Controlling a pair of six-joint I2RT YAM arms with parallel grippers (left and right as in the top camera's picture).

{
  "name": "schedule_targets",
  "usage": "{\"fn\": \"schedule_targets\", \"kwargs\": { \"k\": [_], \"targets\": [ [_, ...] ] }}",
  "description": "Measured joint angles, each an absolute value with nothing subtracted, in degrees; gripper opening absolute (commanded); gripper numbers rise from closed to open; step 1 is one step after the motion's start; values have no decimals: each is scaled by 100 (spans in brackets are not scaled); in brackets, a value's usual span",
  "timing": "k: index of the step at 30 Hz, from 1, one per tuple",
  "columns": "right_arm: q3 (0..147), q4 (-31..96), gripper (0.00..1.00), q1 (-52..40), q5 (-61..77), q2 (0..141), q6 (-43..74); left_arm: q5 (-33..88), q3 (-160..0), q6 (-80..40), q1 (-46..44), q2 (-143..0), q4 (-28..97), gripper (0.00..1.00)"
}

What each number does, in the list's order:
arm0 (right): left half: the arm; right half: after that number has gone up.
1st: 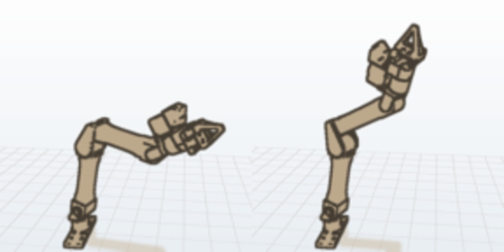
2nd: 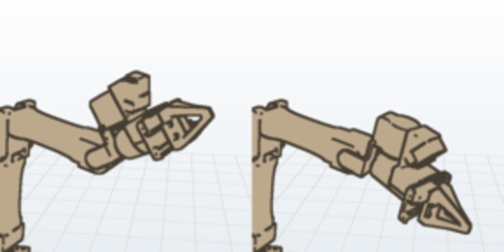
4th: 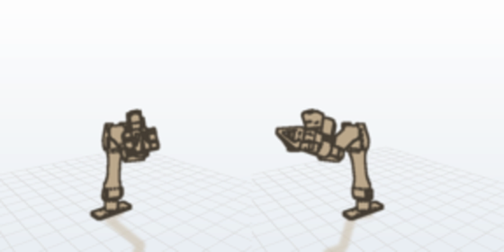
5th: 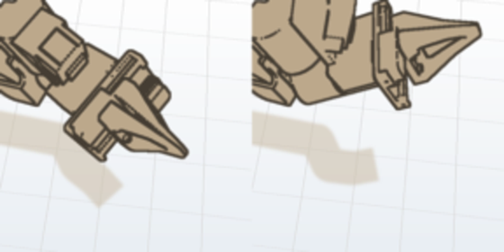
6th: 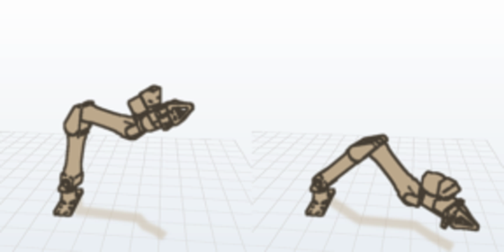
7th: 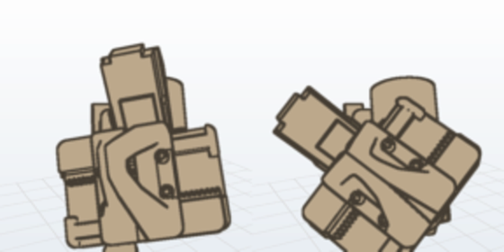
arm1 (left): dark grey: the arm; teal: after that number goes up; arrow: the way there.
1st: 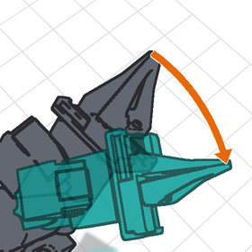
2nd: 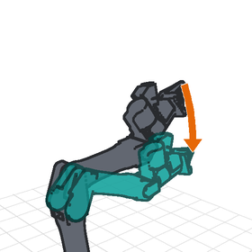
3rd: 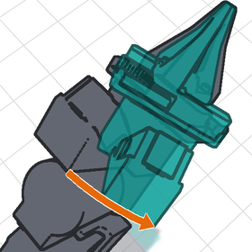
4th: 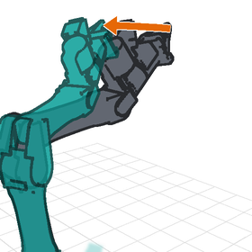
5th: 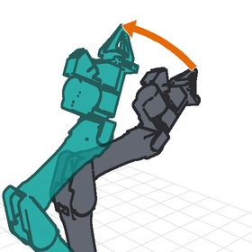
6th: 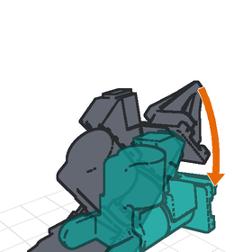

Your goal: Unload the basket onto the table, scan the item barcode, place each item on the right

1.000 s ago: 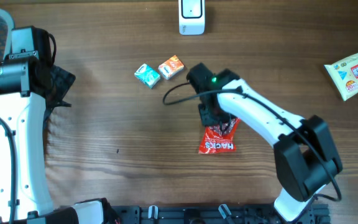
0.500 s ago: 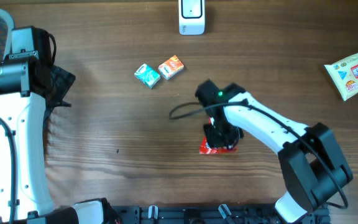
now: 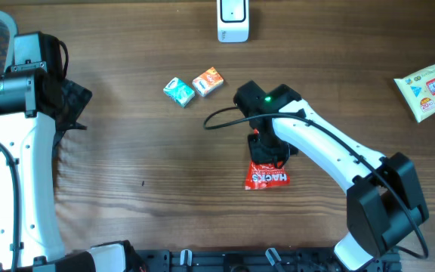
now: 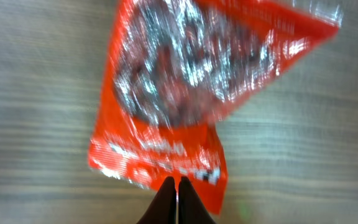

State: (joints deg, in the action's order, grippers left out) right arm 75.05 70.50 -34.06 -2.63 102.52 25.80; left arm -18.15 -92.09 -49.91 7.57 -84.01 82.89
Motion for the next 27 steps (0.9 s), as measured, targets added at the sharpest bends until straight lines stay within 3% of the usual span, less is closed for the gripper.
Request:
{"fn": "schedule_targets", "kwargs": {
  "k": [10, 19, 27],
  "targets": [
    [5846, 5957, 4, -3406, -97, 10252, 2847, -1813, -9209, -4991, 757, -8401, 8287, 100],
    [6928, 7196, 4, -3402, -910, 10278, 3190, -1815, -9209, -4991, 757, -8401, 8291, 100],
    [6499, 5878, 4, -3402, -650, 10274, 2978, -1813, -9209, -4991, 757, -8401, 8291, 100]
  ]
}}
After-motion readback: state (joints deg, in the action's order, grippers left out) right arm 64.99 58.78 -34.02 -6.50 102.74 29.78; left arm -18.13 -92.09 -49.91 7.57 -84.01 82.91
